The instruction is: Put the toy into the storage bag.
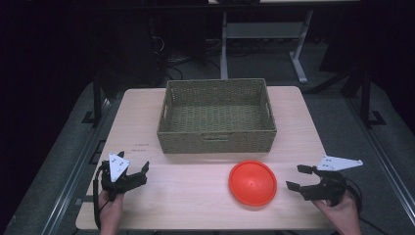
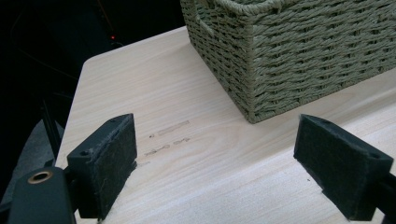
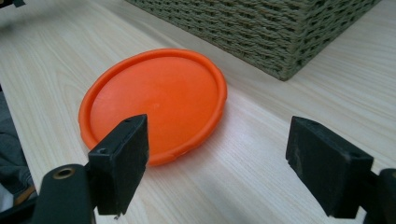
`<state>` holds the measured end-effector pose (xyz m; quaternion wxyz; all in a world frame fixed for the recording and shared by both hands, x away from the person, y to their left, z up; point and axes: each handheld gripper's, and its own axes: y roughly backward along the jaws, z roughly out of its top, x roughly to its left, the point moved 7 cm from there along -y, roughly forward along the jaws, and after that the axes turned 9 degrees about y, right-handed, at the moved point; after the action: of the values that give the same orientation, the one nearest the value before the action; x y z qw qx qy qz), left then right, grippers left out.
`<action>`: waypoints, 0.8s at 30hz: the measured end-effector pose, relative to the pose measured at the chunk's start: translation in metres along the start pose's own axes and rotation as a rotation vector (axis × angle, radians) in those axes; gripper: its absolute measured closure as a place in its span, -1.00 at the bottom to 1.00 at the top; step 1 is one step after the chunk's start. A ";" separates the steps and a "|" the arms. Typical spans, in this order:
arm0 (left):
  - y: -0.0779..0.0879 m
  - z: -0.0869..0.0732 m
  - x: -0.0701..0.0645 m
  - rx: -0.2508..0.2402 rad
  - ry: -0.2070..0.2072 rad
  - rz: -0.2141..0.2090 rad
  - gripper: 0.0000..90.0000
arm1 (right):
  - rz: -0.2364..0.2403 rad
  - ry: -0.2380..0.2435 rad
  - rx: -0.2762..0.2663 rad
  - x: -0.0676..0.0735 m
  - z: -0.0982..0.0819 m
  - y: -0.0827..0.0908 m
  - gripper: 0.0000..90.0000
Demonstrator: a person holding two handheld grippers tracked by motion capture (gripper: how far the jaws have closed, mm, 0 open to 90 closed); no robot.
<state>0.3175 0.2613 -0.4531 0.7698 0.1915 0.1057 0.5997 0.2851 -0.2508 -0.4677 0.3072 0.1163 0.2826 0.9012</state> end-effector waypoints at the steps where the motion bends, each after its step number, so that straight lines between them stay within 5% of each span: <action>1: 0.000 0.000 0.001 0.000 0.000 0.003 -0.72 | 0.003 0.000 0.011 -0.001 0.000 -0.002 -0.52; 24: 0.001 0.000 -0.003 -0.004 0.001 -0.010 -0.72 | 0.091 0.000 0.119 0.001 0.022 -0.025 -0.50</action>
<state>0.3160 0.2590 -0.4525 0.7731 0.1889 0.1059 0.5962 0.3052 -0.2240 -0.4641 0.2586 0.1472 0.3299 0.8959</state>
